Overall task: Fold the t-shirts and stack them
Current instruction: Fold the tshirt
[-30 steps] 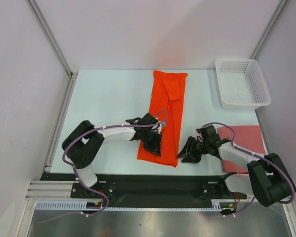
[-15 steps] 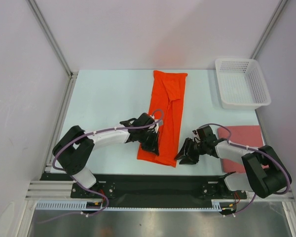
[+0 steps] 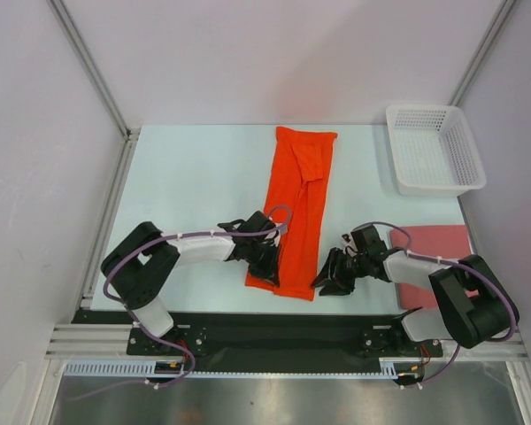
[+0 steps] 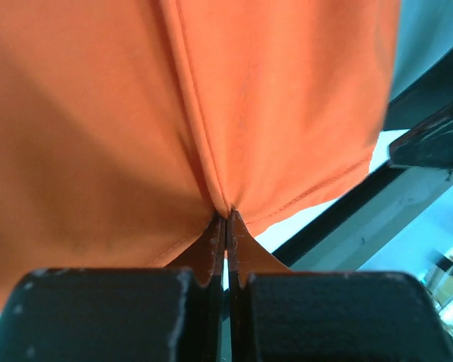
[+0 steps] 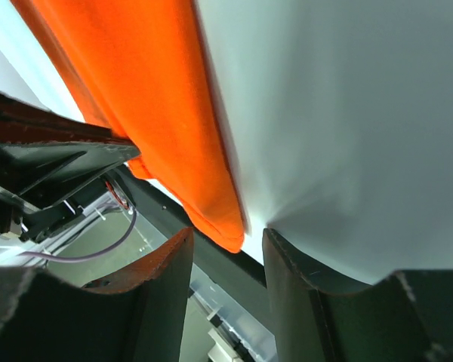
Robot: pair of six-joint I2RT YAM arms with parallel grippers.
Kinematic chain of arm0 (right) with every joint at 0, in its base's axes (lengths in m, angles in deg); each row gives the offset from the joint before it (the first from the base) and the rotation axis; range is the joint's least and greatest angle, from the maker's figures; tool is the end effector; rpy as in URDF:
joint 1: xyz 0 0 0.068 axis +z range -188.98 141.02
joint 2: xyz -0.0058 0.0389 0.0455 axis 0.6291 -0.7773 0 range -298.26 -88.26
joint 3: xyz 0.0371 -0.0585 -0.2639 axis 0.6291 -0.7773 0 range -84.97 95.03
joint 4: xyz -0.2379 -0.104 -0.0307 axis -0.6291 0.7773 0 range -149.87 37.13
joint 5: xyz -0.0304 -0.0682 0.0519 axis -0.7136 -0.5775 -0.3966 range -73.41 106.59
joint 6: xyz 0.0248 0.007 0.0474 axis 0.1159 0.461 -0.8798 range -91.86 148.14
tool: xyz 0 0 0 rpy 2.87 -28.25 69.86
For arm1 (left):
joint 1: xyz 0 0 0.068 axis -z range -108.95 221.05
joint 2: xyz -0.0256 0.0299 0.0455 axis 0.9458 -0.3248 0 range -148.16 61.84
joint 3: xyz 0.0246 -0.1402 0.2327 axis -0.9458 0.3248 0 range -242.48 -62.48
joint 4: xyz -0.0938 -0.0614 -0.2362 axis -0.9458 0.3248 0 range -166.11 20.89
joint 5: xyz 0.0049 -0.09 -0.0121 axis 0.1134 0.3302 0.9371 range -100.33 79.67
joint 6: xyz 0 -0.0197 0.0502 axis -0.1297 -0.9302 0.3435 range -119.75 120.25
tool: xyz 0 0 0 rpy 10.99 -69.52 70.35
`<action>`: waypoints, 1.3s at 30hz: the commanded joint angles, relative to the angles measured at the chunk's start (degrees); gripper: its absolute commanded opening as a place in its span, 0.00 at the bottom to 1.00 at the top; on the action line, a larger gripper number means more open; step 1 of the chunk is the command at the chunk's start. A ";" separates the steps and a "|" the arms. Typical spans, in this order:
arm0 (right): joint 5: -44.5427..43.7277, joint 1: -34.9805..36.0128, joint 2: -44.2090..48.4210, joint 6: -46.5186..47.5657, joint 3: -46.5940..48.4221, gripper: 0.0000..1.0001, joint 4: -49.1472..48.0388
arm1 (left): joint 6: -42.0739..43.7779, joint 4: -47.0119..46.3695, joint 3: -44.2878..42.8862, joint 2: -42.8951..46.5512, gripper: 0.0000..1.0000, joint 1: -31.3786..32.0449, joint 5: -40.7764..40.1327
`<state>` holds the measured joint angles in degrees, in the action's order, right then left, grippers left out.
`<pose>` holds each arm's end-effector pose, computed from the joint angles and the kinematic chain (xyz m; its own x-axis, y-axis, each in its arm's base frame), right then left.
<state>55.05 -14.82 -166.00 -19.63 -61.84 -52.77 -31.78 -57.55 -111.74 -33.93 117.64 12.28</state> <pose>0.1761 0.1033 0.1168 -0.9765 0.1974 0.0870 0.1987 0.6660 0.7190 0.1987 -0.2300 0.1428 -0.9430 0.2846 -0.1723 0.3325 0.7874 -0.5192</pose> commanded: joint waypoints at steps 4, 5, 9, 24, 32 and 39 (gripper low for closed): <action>0.13 2.47 -2.59 0.92 0.24 0.47 -2.25 | 1.27 -0.55 -1.19 -3.20 0.00 0.34 -0.46; 0.04 2.82 -2.77 0.57 0.16 0.47 -2.52 | 1.53 -0.46 -1.28 -2.94 0.01 0.26 -0.90; -1.10 4.40 -3.65 -0.74 0.59 0.47 -3.05 | 2.32 0.15 -1.63 -1.53 0.02 0.26 -1.17; -8.13 4.32 -4.97 -2.33 1.47 0.00 -0.16 | 11.37 11.75 -0.14 16.49 0.50 -10.88 -7.85; -7.26 2.65 -3.39 -0.04 0.60 0.00 3.63 | 11.91 9.39 3.02 8.68 0.55 -13.01 -6.27; -6.12 0.36 -0.32 0.48 -1.42 0.00 3.80 | 10.85 6.04 4.78 3.76 0.53 -13.01 -2.58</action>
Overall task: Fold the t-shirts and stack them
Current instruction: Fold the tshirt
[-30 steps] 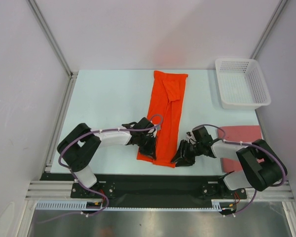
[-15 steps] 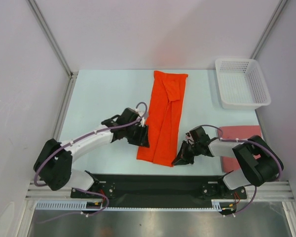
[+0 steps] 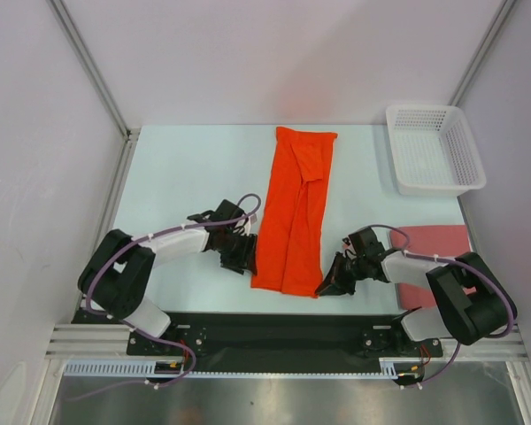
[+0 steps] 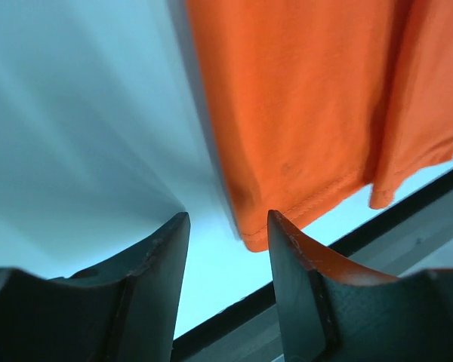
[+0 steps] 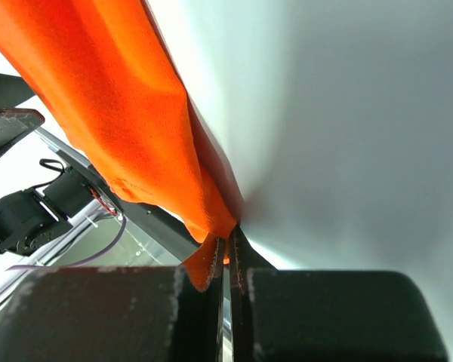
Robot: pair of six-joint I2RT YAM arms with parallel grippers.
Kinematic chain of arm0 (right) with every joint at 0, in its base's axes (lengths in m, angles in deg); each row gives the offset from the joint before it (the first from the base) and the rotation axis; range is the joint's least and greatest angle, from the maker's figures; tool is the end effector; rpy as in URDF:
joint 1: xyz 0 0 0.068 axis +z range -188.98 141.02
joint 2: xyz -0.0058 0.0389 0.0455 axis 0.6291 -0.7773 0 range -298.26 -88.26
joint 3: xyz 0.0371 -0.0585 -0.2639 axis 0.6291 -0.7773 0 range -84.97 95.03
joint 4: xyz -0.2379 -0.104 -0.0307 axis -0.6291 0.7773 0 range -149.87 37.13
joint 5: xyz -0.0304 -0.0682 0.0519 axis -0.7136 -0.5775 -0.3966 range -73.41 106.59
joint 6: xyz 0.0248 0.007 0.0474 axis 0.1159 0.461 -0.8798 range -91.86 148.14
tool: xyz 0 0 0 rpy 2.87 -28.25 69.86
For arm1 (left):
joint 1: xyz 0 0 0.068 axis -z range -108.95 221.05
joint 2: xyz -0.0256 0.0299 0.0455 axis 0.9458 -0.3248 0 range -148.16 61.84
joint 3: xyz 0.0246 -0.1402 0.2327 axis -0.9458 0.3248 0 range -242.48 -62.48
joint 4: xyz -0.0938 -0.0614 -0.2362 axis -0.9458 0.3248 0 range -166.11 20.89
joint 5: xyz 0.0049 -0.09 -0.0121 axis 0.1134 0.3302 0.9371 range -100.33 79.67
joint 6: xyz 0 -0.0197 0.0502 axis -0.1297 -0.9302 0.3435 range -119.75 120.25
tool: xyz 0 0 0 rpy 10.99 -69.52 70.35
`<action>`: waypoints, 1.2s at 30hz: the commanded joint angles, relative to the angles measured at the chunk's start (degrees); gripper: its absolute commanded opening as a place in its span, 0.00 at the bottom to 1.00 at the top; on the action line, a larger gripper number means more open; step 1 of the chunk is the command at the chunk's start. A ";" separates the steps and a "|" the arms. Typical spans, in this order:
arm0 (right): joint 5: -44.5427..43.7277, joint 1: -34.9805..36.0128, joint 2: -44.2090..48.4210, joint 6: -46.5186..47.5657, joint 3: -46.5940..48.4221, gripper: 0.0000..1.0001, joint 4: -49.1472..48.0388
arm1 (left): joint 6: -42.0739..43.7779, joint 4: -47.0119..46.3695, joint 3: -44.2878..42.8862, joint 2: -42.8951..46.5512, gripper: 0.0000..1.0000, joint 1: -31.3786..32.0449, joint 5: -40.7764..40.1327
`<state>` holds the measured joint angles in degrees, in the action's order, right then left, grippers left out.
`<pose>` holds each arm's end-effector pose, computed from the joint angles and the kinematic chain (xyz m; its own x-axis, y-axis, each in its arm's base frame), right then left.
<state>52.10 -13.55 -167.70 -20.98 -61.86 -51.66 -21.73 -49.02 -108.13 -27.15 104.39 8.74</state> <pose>0.1731 0.1052 0.1094 -0.9685 0.2209 0.1152 0.2401 0.7041 0.6682 0.2197 -0.1585 0.1515 -0.9586 0.2073 -0.1953 0.2719 0.8702 -0.4109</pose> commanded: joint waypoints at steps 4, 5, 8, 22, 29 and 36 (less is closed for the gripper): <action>-2.90 -1.26 0.87 2.45 -1.14 0.00 2.52 | -1.48 -6.60 1.96 -5.22 0.49 0.23 9.49; -2.81 -1.35 0.69 2.63 -1.14 0.00 2.34 | -2.19 -6.96 2.23 -5.23 0.49 0.32 9.84; -2.55 -1.35 0.34 2.63 -1.14 0.00 2.08 | -3.95 -6.09 2.93 -5.93 0.49 0.32 8.97; -1.41 -2.23 0.34 3.86 -1.49 0.00 1.64 | -6.59 -4.94 7.85 -6.63 0.40 1.20 6.24; -1.32 -2.93 1.39 4.12 -1.58 0.00 2.16 | -6.76 -5.03 8.21 -6.55 0.43 1.73 6.42; -1.23 -3.46 1.74 4.47 -1.76 0.00 2.25 | -7.82 -4.59 8.12 -6.72 0.06 1.73 4.14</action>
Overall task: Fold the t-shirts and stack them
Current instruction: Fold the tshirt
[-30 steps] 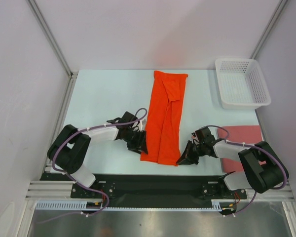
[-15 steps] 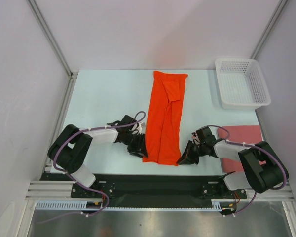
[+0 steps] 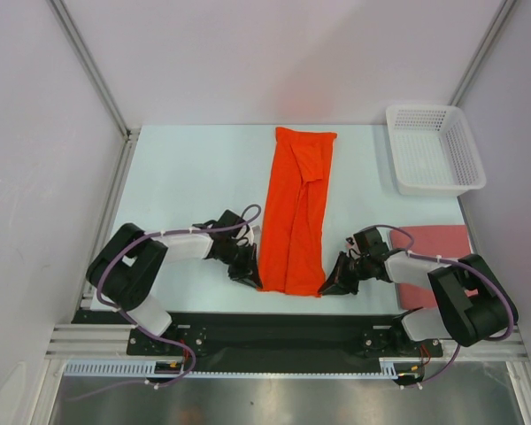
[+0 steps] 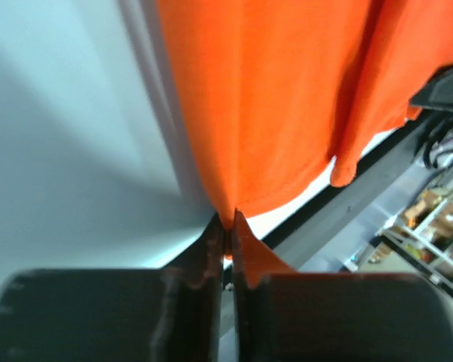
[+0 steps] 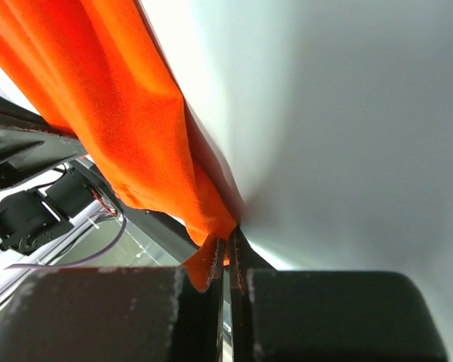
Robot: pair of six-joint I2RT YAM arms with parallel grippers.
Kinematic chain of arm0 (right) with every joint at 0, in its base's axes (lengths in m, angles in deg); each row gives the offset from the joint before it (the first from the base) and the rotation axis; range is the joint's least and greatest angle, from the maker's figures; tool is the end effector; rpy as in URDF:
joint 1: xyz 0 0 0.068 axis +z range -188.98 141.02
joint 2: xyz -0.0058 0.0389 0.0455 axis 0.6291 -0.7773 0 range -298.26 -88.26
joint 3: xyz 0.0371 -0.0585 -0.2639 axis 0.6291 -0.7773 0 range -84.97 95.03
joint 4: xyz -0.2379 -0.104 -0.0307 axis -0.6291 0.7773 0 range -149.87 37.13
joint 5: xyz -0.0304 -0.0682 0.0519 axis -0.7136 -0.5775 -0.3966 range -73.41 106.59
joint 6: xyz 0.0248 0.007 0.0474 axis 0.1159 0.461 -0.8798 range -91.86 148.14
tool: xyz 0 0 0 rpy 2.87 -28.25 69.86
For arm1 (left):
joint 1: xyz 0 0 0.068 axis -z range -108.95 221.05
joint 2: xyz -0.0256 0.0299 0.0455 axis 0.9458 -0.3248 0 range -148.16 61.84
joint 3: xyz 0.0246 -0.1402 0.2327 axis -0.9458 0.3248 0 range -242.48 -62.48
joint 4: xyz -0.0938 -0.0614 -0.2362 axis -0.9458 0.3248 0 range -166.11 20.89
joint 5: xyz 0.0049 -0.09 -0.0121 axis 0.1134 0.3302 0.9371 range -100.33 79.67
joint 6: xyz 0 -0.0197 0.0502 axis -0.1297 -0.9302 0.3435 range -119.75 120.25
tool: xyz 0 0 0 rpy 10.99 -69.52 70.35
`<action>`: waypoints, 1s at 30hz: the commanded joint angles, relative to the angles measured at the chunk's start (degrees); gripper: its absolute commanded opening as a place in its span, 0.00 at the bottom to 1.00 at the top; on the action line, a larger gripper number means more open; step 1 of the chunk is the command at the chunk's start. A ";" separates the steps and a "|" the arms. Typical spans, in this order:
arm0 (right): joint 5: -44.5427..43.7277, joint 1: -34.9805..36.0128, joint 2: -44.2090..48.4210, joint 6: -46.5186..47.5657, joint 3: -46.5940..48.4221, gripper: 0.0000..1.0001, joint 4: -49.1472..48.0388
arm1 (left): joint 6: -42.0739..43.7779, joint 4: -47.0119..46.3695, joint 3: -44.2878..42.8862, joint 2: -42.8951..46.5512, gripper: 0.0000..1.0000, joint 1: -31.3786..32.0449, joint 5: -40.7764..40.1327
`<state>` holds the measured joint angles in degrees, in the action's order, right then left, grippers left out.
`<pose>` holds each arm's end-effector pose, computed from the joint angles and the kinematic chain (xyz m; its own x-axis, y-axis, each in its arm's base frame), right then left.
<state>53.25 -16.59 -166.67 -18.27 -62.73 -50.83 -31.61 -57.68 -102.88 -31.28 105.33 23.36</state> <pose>0.1732 0.0944 0.1089 -0.9678 0.2296 0.1035 0.2376 0.6962 0.6774 0.2070 -0.1649 0.1204 -0.9897 0.1432 0.0028 0.1111 0.7795 -0.6165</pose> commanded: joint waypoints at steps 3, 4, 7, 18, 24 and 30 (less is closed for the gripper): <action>-2.65 -0.51 0.98 1.76 -1.14 0.00 2.12 | 1.71 3.98 3.14 -1.19 0.00 0.87 -11.28; -2.83 -0.51 1.68 1.85 -1.32 0.00 2.47 | 1.71 3.89 3.40 -0.92 0.00 0.87 -11.28; -4.40 -0.51 4.30 2.47 -1.67 0.00 4.58 | -0.13 2.14 4.98 0.66 0.00 0.87 -8.04; -6.17 -0.68 17.40 2.56 -5.19 0.00 13.19 | -5.32 -4.45 10.87 9.27 0.00 3.51 -1.70; -5.38 -1.12 21.98 2.99 -4.58 0.00 17.14 | -9.36 -5.61 8.77 13.75 0.00 5.62 -1.08; -3.71 -9.81 12.96 11.06 12.45 0.00 20.93 | -11.12 -2.00 -4.03 13.59 0.00 0.97 -4.95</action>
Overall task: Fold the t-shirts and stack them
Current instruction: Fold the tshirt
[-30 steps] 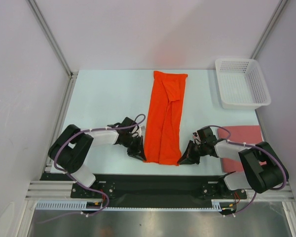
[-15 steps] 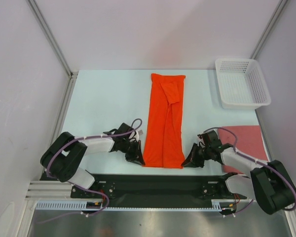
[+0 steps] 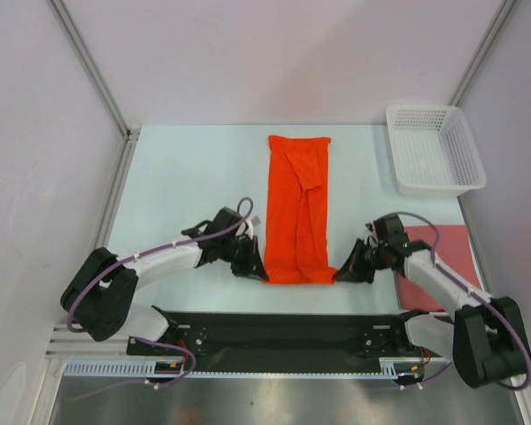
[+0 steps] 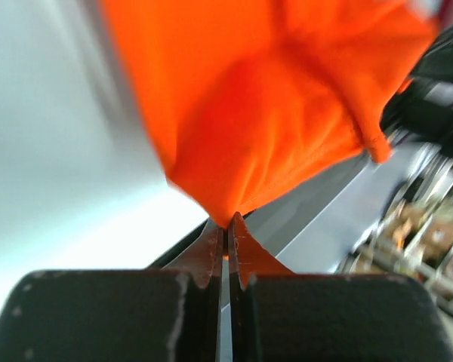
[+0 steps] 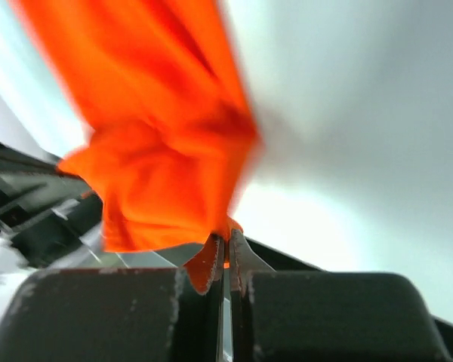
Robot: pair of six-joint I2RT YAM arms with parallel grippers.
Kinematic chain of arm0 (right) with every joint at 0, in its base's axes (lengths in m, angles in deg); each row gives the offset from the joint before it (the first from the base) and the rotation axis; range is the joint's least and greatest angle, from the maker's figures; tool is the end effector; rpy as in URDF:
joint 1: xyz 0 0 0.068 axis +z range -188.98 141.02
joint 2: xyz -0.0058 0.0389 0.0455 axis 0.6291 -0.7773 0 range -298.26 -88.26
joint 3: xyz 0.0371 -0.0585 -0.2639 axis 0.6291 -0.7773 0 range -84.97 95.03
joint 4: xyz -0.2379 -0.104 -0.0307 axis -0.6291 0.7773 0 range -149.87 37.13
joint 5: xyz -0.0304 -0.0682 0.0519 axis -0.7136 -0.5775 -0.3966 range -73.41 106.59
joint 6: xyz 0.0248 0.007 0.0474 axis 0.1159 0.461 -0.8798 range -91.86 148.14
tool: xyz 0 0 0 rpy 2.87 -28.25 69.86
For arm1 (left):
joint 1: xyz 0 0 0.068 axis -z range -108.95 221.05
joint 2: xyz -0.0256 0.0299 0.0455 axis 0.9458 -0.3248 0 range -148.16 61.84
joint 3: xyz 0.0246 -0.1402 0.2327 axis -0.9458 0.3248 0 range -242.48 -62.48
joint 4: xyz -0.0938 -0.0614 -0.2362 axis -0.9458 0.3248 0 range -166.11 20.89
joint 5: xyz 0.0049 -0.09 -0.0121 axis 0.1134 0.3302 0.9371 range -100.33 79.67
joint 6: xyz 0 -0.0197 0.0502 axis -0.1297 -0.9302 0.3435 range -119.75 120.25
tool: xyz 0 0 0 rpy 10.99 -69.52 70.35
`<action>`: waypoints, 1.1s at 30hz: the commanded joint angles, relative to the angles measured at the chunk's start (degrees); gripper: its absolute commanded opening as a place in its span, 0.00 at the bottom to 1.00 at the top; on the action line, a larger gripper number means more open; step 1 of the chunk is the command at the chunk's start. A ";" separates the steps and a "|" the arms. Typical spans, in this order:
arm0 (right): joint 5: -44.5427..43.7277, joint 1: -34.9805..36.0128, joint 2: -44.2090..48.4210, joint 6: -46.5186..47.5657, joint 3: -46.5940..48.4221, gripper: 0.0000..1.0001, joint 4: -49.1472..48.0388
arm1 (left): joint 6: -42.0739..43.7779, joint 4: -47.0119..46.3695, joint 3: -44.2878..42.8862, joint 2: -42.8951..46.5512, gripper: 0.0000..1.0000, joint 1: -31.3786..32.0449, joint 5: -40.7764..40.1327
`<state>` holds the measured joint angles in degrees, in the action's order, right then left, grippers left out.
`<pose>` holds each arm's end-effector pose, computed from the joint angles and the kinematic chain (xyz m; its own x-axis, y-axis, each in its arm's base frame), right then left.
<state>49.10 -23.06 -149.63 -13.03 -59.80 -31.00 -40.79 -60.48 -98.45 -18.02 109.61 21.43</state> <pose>0.1586 0.0652 0.1546 -0.9521 0.3056 0.0035 0.2359 0.7275 0.6443 0.1795 -0.1670 0.1569 -0.9933 0.0781 -0.0847 0.1148 0.7286 -0.6752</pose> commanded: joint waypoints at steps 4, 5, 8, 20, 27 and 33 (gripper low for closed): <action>1.93 -7.30 -18.68 10.22 26.30 0.00 3.48 | -2.04 0.88 -19.55 -8.19 0.00 -8.94 -3.03; 2.03 -8.18 -24.10 10.66 32.08 0.00 3.83 | -1.68 1.41 -22.19 -10.56 0.00 -10.51 -2.51; 3.34 -10.29 -31.86 11.54 40.72 0.00 4.88 | -0.02 4.31 -33.62 -19.53 0.00 -12.63 -2.15; 9.67 -12.85 -57.63 12.60 67.63 0.00 11.21 | -1.24 8.36 -53.51 -36.68 0.00 -17.73 -1.89; 10.12 -11.79 -62.03 12.52 72.65 0.00 12.01 | -1.59 8.35 -57.10 -40.72 0.01 -18.97 -1.10; 9.06 -12.06 -65.98 12.60 76.86 0.01 13.76 | -1.59 7.92 -61.22 -44.85 0.03 -19.49 -0.57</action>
<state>57.63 -34.88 -213.38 -1.53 13.20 -19.35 -41.82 -52.13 -154.97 -60.62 90.73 19.84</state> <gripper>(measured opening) 0.020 0.022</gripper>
